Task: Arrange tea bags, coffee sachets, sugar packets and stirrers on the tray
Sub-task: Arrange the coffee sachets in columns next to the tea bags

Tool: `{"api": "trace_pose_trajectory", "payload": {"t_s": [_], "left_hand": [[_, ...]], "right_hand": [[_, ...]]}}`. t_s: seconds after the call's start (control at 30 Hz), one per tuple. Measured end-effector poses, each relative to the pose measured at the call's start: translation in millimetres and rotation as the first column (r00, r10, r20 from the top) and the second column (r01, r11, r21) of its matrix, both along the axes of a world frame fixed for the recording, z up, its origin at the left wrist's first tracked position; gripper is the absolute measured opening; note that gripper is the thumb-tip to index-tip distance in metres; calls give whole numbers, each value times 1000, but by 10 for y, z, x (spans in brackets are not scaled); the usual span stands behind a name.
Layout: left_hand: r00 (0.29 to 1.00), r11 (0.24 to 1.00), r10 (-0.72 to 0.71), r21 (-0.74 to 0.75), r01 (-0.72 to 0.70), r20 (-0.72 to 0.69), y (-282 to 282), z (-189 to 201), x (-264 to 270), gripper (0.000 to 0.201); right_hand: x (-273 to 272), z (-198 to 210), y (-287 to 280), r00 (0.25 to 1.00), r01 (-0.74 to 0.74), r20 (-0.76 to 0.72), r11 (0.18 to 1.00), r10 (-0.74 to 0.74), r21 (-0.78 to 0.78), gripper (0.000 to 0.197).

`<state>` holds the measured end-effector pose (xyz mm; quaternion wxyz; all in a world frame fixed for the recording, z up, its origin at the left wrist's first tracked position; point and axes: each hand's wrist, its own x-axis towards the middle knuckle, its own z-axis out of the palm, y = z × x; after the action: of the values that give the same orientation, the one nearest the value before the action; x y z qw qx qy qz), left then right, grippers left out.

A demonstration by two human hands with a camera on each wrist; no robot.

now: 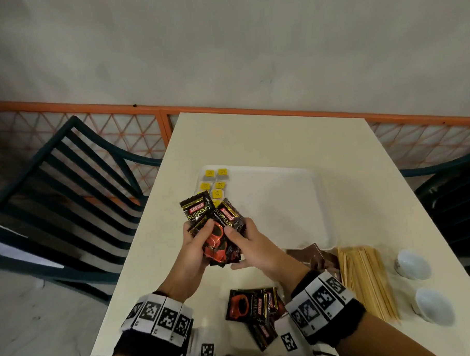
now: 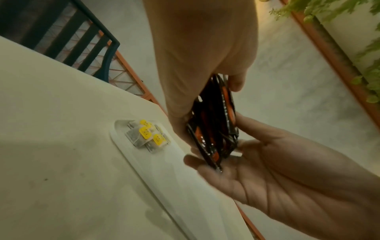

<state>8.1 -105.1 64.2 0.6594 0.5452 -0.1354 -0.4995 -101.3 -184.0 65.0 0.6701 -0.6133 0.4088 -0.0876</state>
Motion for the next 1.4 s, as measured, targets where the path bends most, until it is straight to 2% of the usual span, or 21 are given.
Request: {"api": "trace_pose_trajectory", "payload": {"t_s": [0.1, 0.17, 0.33, 0.5, 0.67, 0.8, 0.87, 0.97, 1.03, 1.1, 1.2, 1.3, 1.4], "left_hand": [[997, 999, -52, -19, 51, -58, -65, 57, -49, 40], [995, 995, -95, -21, 94, -30, -90, 72, -56, 49], [986, 992, -129, 15, 128, 104, -136, 27, -105, 49], [997, 998, -54, 15, 53, 48, -140, -54, -161, 44], [1000, 999, 15, 31, -15, 15, -194, -146, -148, 49], [999, 998, 45, 38, -45, 12, -217, -203, -9, 35], [998, 998, 59, 34, -59, 9, -205, -202, 95, 37], [996, 995, 88, 34, -89, 21, -171, -224, 269, 53], [993, 992, 115, 54, -117, 37, -156, -261, 384, 43], [989, 987, 135, 76, -139, 53, -148, -293, 498, 39], [984, 979, 167, 106, -173, 61, -159, -352, 646, 43], [982, 975, 183, 121, -187, 48, -210, -407, 758, 41], [979, 970, 201, 133, -205, 38, -291, -440, 835, 49]], "right_hand": [[-64, 59, -112, 994, -36, 109, 998, 31, 42, 51], [-112, 69, -194, 986, -30, 164, 997, 17, 77, 48], [-265, 39, -336, 975, 32, 209, 981, -72, 190, 38], [-358, -43, -403, 965, 84, 217, 962, -144, 261, 32], [-372, -135, -521, 972, 99, 193, 977, -136, 188, 25], [-328, -154, -725, 927, 248, 207, 926, -312, 283, 18], [-297, -153, -864, 906, 284, 211, 899, -366, 334, 16], [-197, -195, -1101, 889, 319, 200, 870, -412, 375, 15], [-103, -243, -1268, 888, 322, 186, 858, -420, 400, 14], [3, -286, -1438, 910, 310, 151, 876, -386, 370, 19], [181, -357, -1664, 942, 326, 25, 926, -336, 191, 21], [372, -495, -1878, 923, 359, -143, 933, -356, -4, 16], [572, -639, -2048, 905, 380, -184, 923, -384, -55, 13]]}}
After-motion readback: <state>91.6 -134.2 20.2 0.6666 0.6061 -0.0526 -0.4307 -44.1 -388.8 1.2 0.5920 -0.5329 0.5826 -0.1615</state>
